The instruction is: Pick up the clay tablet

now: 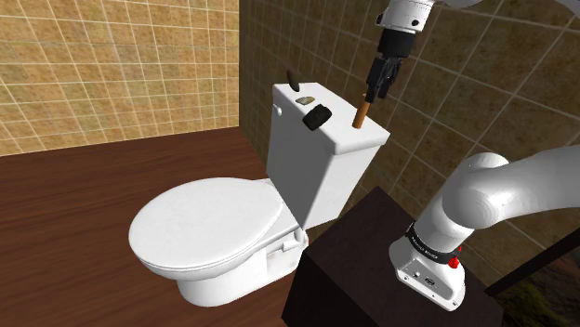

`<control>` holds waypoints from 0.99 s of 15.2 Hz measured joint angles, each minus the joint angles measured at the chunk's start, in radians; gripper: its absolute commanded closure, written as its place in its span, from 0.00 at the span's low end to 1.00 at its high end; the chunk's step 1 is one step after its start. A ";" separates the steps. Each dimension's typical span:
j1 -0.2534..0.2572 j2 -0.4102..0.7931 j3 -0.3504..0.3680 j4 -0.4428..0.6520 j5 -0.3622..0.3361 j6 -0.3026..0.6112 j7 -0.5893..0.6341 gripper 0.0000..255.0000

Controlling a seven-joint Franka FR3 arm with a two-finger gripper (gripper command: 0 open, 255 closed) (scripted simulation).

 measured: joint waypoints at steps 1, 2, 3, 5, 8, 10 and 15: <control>0.000 0.000 0.000 0.000 0.000 0.000 0.000 0.00; -0.002 0.011 -0.009 -0.005 0.009 0.020 -0.002 0.00; -0.006 0.021 -0.025 -0.011 0.022 0.044 -0.006 0.00; -0.014 0.062 -0.066 -0.022 0.057 0.113 -0.023 0.00; -0.018 0.137 -0.127 -0.023 0.126 0.213 -0.050 0.00; -0.015 0.198 -0.169 -0.021 0.183 0.285 -0.078 0.00; 0.009 0.351 -0.274 -0.006 0.364 0.432 -0.175 0.00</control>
